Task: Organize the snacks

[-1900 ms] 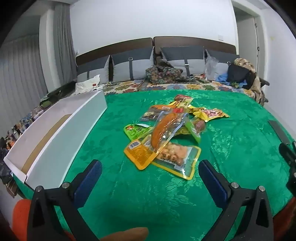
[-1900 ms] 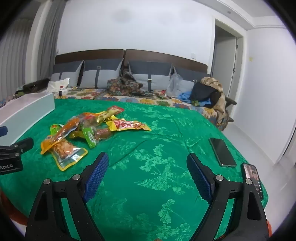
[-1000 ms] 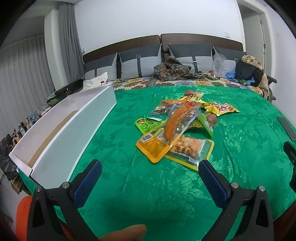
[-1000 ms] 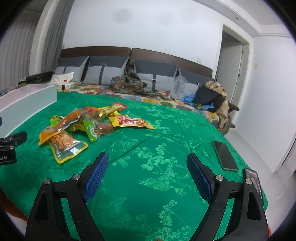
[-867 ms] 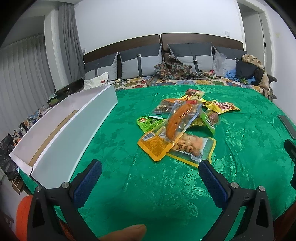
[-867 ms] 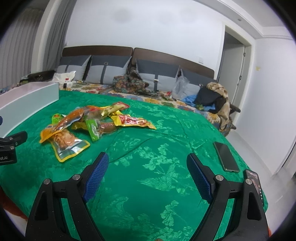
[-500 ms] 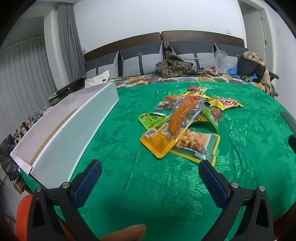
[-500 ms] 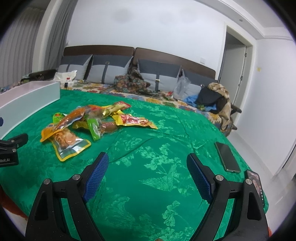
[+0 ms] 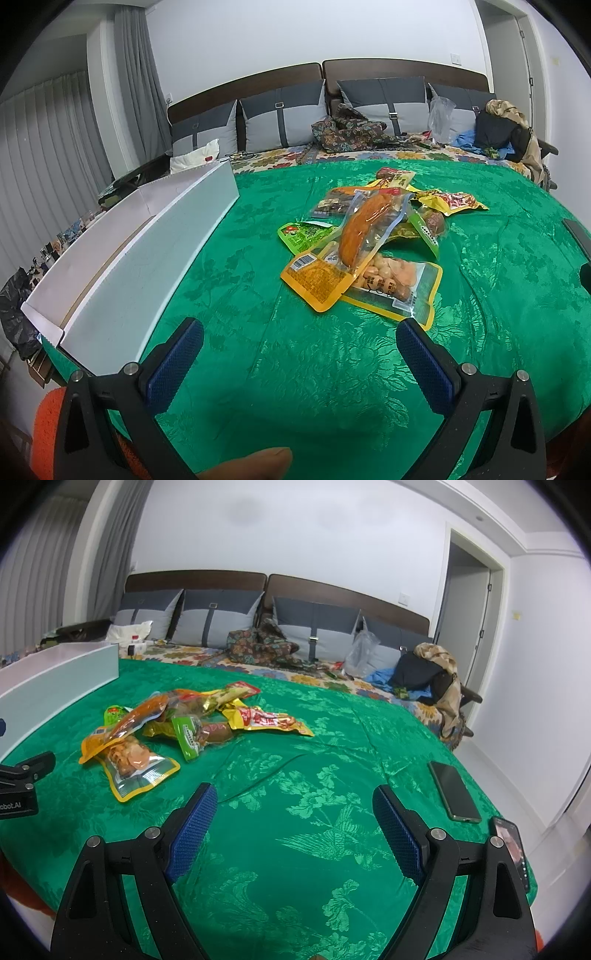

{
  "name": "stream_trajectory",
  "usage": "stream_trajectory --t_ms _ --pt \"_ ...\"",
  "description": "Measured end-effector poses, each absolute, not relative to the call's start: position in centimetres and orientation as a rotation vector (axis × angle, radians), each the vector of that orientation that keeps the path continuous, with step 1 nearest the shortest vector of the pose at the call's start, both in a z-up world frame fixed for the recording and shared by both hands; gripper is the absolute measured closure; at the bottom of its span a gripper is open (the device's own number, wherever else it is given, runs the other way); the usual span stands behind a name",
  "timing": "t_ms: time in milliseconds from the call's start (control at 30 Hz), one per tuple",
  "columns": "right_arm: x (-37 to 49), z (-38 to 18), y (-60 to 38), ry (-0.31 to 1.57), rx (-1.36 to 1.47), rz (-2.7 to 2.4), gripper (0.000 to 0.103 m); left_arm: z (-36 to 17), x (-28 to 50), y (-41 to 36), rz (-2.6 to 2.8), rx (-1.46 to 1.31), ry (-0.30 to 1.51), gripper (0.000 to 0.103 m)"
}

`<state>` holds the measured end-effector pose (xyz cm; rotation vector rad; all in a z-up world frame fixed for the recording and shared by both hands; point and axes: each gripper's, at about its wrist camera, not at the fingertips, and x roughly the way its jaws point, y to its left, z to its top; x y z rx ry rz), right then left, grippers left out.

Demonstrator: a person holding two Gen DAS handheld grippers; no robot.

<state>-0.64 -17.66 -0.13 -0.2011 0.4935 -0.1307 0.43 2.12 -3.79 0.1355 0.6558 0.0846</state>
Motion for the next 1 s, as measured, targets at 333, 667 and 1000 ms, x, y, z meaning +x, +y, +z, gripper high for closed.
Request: stream_trajectory --t_ms 333,667,1000 --pt "-0.6 -0.2 -17.7 0.497 -0.201 -0.13 0.014 -4.1 0.4 2.4 0.094 0.135 0.66 0.0" --pt "-0.5 -0.3 -17.6 0.498 -0.201 -0.129 0.014 -4.2 0.4 2.5 0.095 0.139 0.665 0.0" --pt "-0.4 -0.7 -17.5 0.51 -0.2 -0.125 0.014 -4.8 0.6 2.5 0.093 0.146 0.68 0.0"
